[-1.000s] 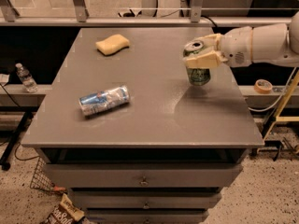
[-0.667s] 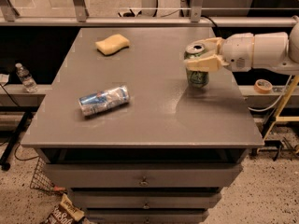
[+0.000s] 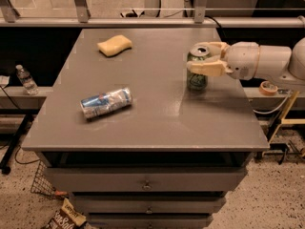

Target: Place green can upright

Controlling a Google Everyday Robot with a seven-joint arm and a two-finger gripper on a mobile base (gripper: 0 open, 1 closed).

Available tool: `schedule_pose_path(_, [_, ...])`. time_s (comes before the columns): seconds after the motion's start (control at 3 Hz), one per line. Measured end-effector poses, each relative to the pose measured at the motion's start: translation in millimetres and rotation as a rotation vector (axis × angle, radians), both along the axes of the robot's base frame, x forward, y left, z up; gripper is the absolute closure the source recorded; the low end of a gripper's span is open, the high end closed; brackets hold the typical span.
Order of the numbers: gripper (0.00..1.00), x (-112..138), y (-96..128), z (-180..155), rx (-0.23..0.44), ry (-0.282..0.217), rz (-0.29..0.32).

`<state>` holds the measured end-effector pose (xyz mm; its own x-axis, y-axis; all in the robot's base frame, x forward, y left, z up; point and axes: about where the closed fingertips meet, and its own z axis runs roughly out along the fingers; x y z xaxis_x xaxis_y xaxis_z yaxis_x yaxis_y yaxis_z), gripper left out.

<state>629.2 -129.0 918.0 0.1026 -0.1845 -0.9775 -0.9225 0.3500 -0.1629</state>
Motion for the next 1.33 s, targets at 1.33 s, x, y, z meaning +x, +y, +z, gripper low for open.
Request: schedule_pose_path(1.33, [0.84,4,-4,-13,0.068,0.007,0.007])
